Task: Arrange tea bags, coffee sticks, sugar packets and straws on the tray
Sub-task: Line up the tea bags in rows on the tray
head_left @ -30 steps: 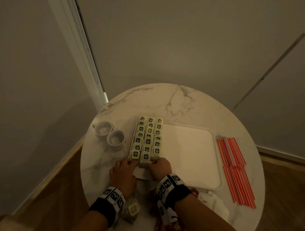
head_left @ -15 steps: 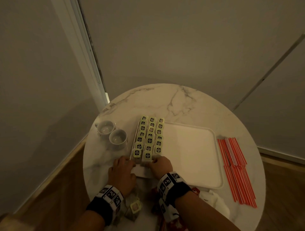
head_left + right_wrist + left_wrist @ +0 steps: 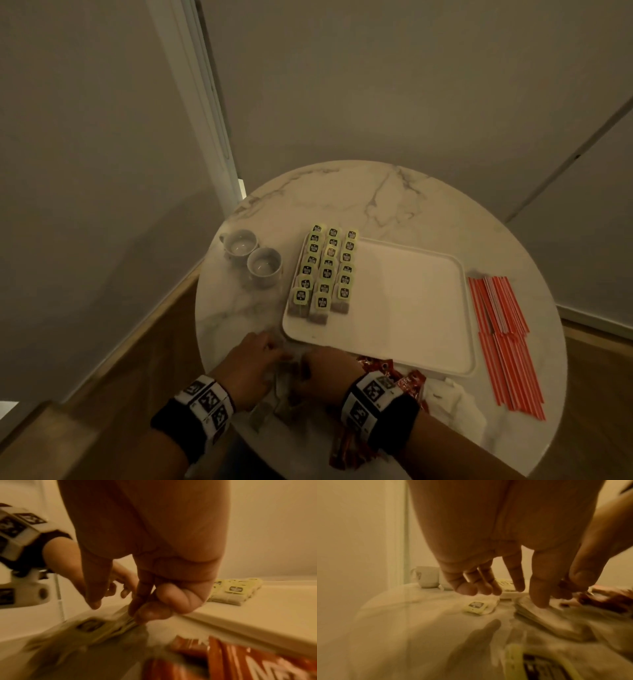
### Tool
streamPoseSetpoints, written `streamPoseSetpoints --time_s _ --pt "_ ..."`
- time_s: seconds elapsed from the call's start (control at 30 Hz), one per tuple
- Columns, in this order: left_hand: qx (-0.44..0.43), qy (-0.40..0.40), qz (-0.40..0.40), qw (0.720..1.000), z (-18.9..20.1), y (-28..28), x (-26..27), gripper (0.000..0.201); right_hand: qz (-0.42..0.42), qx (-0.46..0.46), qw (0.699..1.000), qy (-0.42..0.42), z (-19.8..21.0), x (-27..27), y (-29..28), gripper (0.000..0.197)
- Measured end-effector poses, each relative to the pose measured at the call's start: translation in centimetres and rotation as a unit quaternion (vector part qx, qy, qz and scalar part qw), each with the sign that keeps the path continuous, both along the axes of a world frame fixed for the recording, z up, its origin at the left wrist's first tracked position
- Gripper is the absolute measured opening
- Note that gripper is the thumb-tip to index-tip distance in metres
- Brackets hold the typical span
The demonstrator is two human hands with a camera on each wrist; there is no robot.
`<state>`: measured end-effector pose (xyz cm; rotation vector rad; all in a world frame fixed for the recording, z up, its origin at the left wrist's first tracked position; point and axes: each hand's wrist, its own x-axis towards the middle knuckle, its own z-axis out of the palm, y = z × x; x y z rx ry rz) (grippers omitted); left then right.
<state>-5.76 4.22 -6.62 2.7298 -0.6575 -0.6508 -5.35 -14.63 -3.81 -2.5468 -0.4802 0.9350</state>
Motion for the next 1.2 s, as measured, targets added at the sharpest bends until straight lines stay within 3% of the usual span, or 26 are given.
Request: streamPoseSetpoints --time_s 0.2,0.3,0.4,0.53,0.67,0.73,0.83,0.93,1.03,1.13,1.2 --pt "0.048 -0.042 -0.098 0.993 -0.7 -1.3 -0.9 0.043 -0.003 -0.055 0.998 -0.005 -1.3 -2.0 0.4 0.04" --pt "0.067 -0.037 -0.117 0.99 -0.3 -1.6 -0.6 0.036 -0.011 -0.051 0.999 0.002 -1.6 -2.1 0.5 0.039" --pt "0.082 -0.053 -0.145 0.985 -1.5 -1.8 -0.1 0.046 -0.011 -0.043 0.999 0.02 -1.8 -1.9 0.3 0.033" --pt "0.091 -0.079 -0.157 0.98 -0.7 -1.6 -0.1 0.033 -0.045 -0.019 0.998 0.027 -1.6 -2.0 -0.1 0.033" --pt "0.026 -0.092 -0.075 0.993 -1.3 -0.2 0.0 0.026 -0.031 -0.042 0.999 0.004 -1.6 -2.4 0.4 0.047" --pt "-0.028 -0.088 -0.02 0.996 -1.2 0.1 0.0 0.017 -0.022 -0.056 0.998 -0.008 -2.0 -2.4 0.8 0.044" --pt "-0.093 -0.025 0.119 0.988 0.4 0.0 0.1 0.006 -0.021 -0.066 0.998 -0.012 -2.5 -2.3 0.9 0.042" --pt "-0.225 0.033 0.289 0.93 0.8 0.0 0.0 0.009 -0.004 -0.039 0.999 -0.015 -2.4 -2.4 0.6 0.047" --pt "-0.399 0.126 0.404 0.813 2.1 -0.7 0.0 0.013 0.054 -0.041 0.997 -0.029 -2.7 -2.4 0.4 0.045" --pt "-0.532 0.208 0.447 0.688 3.8 -1.7 0.0 0.014 0.078 -0.056 0.995 -0.03 -3.1 -2.6 0.4 0.044" --pt "-0.581 0.245 0.45 0.632 4.5 -2.0 0.1 0.024 0.079 -0.053 0.995 -0.017 -3.1 -2.7 0.5 0.047"
